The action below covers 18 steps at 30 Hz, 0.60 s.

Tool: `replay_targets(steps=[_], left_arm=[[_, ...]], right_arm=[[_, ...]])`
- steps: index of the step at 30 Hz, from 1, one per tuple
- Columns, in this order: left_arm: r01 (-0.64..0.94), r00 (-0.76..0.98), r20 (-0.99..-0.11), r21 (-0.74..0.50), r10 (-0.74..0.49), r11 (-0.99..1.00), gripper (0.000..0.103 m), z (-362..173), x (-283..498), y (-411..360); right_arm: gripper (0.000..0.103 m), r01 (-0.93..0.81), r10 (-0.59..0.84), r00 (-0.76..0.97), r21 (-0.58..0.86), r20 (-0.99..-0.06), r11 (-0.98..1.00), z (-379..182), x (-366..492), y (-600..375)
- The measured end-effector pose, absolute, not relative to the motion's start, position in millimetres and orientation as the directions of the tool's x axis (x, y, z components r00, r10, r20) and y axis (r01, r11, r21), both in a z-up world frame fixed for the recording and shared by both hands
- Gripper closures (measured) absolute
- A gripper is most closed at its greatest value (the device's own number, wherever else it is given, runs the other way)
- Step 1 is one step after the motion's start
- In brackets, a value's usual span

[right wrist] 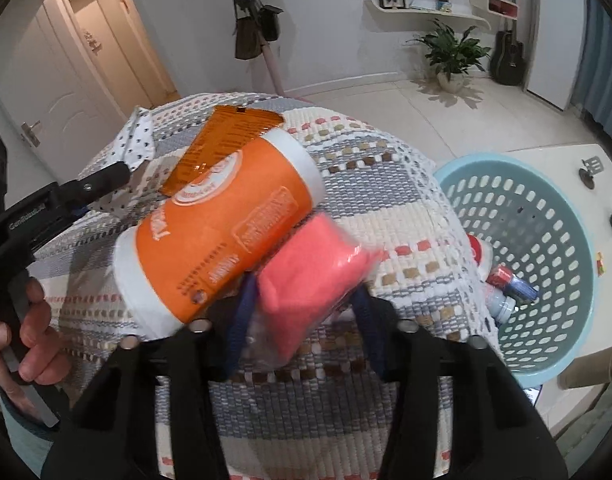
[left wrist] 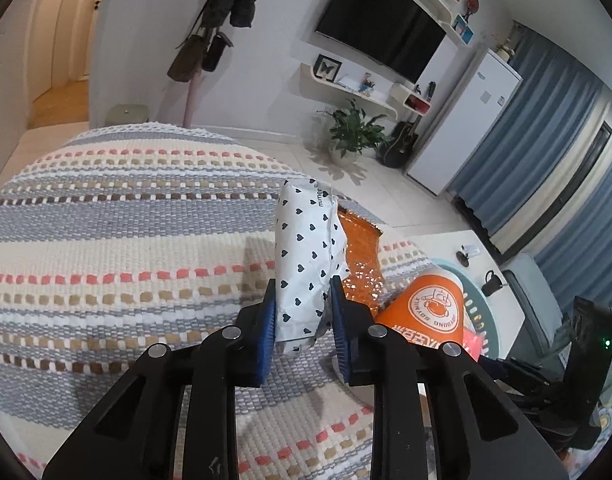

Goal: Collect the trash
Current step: 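Grasp the white heart-print bag with the left tool while the right tool grasps the pink packet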

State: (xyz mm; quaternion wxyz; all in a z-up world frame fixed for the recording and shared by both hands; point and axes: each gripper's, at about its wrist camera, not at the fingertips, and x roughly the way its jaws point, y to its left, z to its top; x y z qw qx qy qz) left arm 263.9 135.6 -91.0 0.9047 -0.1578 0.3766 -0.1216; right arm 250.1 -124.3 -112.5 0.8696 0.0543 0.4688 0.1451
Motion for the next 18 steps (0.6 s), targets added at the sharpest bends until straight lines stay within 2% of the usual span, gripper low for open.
replay_targets(steps=[7, 13, 18], left_arm=[[0.099, 0.689, -0.643, -0.373, -0.334, 0.923, 0.080, -90, 262, 135], [0.108, 0.693, -0.634, -0.381, -0.345, 0.918, 0.080, -90, 261, 136], [0.122, 0.703, -0.622, -0.370, -0.343, 0.921, 0.080, -84, 257, 133]], right_arm=[[0.064, -0.259, 0.298, 0.535, 0.182, -0.791, 0.949, -109, 232, -133], [0.064, -0.265, 0.316, 0.523, 0.202, -0.791, 0.943, -111, 220, -157], [0.064, -0.311, 0.321, 0.571, 0.162, -0.756, 0.936, -96, 205, -159]])
